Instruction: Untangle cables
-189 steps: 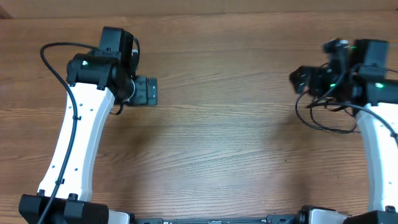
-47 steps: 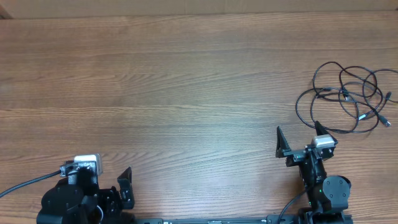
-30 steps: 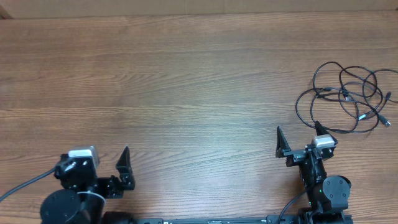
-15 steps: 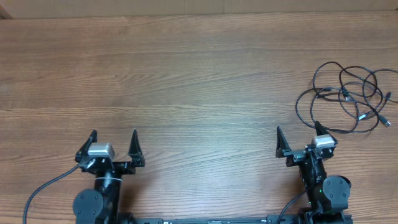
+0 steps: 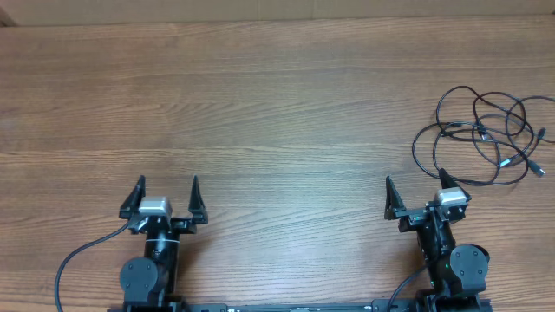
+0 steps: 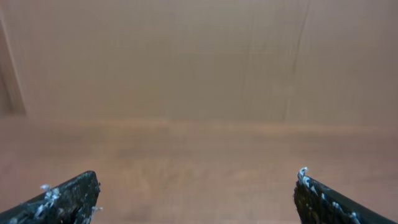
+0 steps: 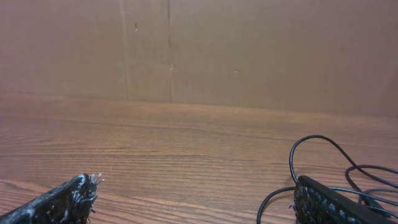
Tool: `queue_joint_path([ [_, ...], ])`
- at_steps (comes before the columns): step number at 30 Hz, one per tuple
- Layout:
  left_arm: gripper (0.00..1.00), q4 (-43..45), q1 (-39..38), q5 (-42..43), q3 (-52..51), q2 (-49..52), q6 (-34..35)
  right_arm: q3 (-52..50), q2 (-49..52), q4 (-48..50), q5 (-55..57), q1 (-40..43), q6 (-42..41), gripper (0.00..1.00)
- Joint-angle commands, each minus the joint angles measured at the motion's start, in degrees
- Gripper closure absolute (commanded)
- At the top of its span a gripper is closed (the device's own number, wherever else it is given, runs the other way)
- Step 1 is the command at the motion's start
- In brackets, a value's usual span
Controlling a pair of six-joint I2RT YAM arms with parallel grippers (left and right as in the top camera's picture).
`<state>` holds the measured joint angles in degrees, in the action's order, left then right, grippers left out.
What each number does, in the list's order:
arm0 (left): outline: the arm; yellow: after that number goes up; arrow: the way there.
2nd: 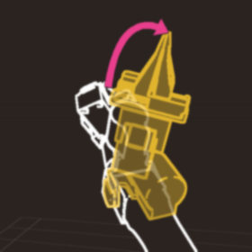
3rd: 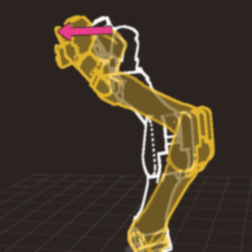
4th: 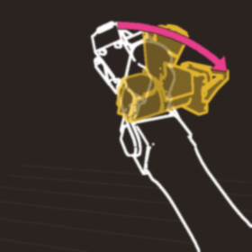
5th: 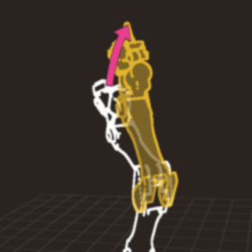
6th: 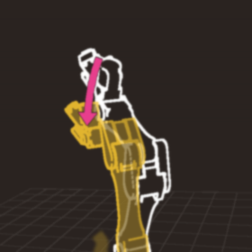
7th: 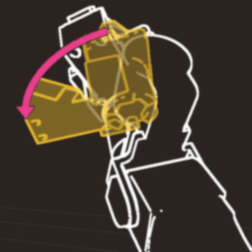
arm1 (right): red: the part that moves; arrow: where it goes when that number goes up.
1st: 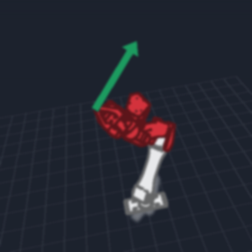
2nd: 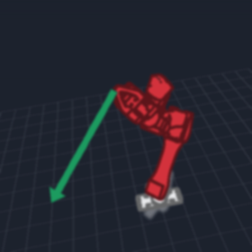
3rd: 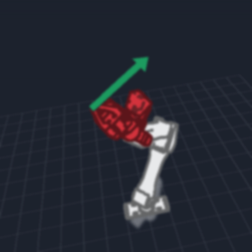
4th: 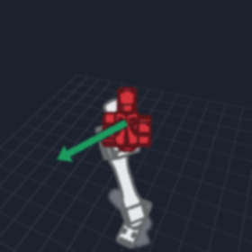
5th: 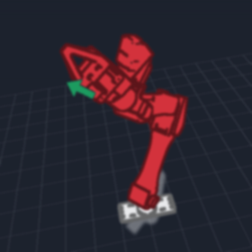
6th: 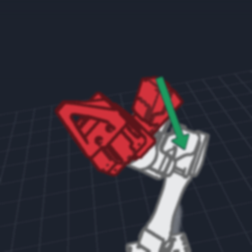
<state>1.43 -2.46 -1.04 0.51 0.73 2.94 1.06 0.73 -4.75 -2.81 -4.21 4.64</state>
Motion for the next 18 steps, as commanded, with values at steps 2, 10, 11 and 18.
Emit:
queue_joint_path([
  [2,0.0,-4.8,0.6,0.7,-0.2,-0.5,0.7,-0.6,-0.6,0.2,-0.4,-0.3,-0.3,0.0],
  [10,0.0,-5.9,0.6,1.1,-0.2,-0.5,1.3,-0.6,-0.6,0.2,-0.4,-0.3,-0.3,0.0],
  [11,0.01,-5.9,0.6,1.1,-0.2,-0.5,1.3,-0.6,-0.6,0.2,-0.4,-0.3,-0.3,0.0],
  [18,0.0,-5.9,0.6,1.0,-0.2,-0.5,1.3,-0.6,-0.6,0.2,-0.4,-0.3,-0.3,0.0],
])
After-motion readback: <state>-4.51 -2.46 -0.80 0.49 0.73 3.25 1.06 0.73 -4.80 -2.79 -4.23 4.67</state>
